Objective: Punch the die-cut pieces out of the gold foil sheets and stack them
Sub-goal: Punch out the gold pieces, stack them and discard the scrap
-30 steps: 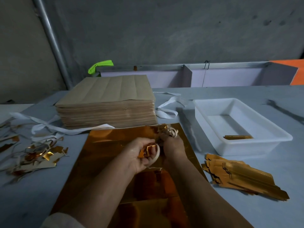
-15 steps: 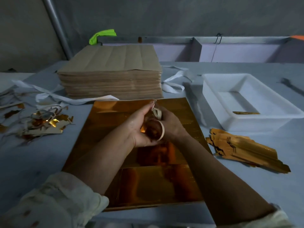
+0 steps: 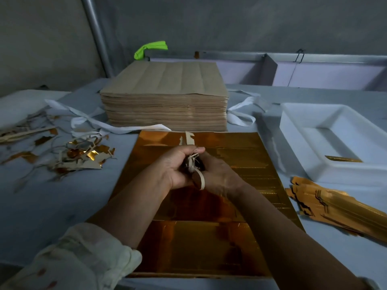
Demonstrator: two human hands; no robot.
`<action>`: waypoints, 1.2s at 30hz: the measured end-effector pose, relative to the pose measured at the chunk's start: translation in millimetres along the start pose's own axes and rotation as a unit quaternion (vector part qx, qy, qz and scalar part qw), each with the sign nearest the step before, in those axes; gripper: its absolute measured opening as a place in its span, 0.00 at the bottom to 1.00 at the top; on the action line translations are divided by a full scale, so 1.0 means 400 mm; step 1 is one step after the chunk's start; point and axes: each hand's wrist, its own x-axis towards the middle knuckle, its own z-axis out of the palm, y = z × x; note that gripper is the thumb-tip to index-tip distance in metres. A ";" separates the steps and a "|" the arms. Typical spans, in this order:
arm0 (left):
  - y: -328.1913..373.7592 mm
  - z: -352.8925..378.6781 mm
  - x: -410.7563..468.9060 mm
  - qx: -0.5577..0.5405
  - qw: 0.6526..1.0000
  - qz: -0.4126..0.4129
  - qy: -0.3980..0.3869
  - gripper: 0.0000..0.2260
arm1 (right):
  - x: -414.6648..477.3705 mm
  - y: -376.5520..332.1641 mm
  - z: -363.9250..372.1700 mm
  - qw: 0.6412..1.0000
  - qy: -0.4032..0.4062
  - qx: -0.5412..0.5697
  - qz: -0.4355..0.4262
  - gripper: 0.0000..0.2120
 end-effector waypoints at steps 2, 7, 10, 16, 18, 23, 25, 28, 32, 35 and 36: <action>0.004 -0.016 0.002 -0.008 1.000 0.007 -0.012 0.02 | 0.009 0.004 0.015 0.999 0.013 0.041 0.005 0.36; 0.011 -0.060 0.008 -0.027 0.999 0.011 0.042 0.08 | 0.043 0.019 0.035 0.964 0.061 0.255 0.038 0.37; 0.025 -0.091 0.007 -0.027 0.995 0.037 0.086 0.05 | 0.064 0.038 0.053 0.959 0.122 0.250 0.059 0.35; 0.075 -0.163 -0.002 0.111 0.954 0.155 0.233 0.08 | 0.068 0.069 0.112 0.984 0.152 -0.063 0.075 0.26; 0.104 -0.208 -0.002 0.232 0.892 0.226 0.316 0.13 | 0.068 0.076 0.128 0.980 0.149 -0.117 0.054 0.21; 0.158 -0.344 0.015 0.481 0.695 0.284 0.452 0.23 | 0.071 0.090 0.141 0.975 0.156 -0.153 0.038 0.16; 0.156 -0.388 0.025 0.532 0.666 0.251 0.459 0.25 | 0.069 0.090 0.143 0.974 0.150 -0.163 0.039 0.15; 0.140 -0.436 0.032 0.617 0.614 0.188 0.455 0.30 | 0.065 0.082 0.143 0.974 0.145 -0.168 0.041 0.20; 0.124 -0.472 0.029 0.692 0.545 0.109 0.461 0.26 | 0.064 0.080 0.140 0.973 0.139 -0.178 0.048 0.17; 0.114 -0.510 0.017 0.721 0.502 0.101 0.466 0.23 | 0.063 0.078 0.138 0.973 0.136 -0.180 0.055 0.17; 0.116 -0.522 0.009 0.727 0.487 0.102 0.472 0.23 | 0.063 0.078 0.138 0.973 0.136 -0.180 0.054 0.17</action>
